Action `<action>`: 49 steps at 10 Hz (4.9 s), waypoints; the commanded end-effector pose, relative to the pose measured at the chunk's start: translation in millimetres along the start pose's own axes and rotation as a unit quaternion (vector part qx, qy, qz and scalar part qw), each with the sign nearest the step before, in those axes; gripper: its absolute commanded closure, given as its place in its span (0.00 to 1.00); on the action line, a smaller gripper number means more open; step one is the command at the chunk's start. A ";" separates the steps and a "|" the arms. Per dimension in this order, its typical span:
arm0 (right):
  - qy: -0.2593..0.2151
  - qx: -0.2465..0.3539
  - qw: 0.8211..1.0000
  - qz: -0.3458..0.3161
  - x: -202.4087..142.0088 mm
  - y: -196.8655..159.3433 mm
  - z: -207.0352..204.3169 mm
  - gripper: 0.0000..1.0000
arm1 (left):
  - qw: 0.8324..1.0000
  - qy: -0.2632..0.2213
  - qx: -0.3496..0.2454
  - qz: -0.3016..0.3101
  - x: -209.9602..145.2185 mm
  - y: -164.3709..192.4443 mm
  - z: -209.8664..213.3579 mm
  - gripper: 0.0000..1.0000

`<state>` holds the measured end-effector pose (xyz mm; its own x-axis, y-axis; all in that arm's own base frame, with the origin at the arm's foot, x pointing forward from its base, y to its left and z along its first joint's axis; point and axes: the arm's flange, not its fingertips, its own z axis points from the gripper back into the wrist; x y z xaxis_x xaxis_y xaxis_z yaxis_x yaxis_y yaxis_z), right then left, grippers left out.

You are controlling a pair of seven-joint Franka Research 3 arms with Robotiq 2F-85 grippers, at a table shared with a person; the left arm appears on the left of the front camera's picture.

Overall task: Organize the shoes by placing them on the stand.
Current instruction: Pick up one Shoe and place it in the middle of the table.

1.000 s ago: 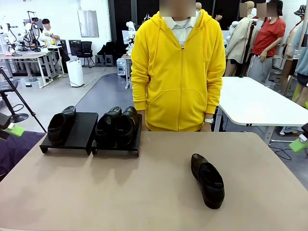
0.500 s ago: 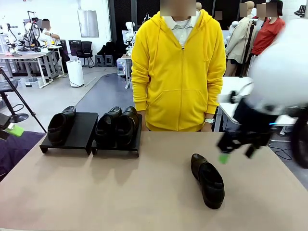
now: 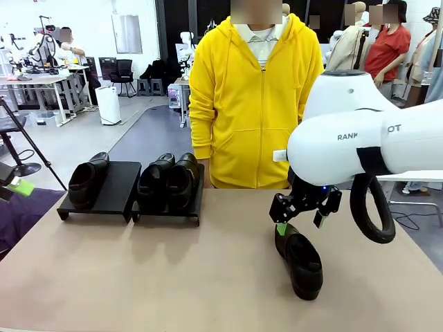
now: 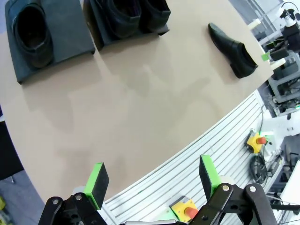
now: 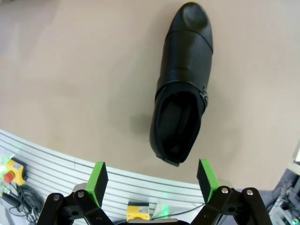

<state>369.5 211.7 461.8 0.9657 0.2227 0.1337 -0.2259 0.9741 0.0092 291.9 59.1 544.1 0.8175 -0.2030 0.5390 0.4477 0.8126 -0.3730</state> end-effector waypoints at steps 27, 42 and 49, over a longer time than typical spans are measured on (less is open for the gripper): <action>0.076 0.000 0.990 -0.117 43.7 -6.8 -126.2 1.00 | 1.000 0.003 0.003 0.004 -0.4 0.2 1.5 0.00; 0.033 -0.025 0.995 -0.096 -95.9 -0.8 1.5 1.00 | 1.000 0.003 0.003 0.004 -0.4 0.2 1.5 0.00; -0.072 0.008 0.993 -0.089 -93.0 281.9 36.1 1.00 | 1.000 0.003 0.003 0.004 -0.4 0.2 1.5 0.00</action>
<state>179.6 416.6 491.1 0.9779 0.0569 0.2012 -0.0701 0.9958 0.0592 292.0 59.0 544.2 0.8175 -0.2033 0.5389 0.4479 0.8126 -0.3729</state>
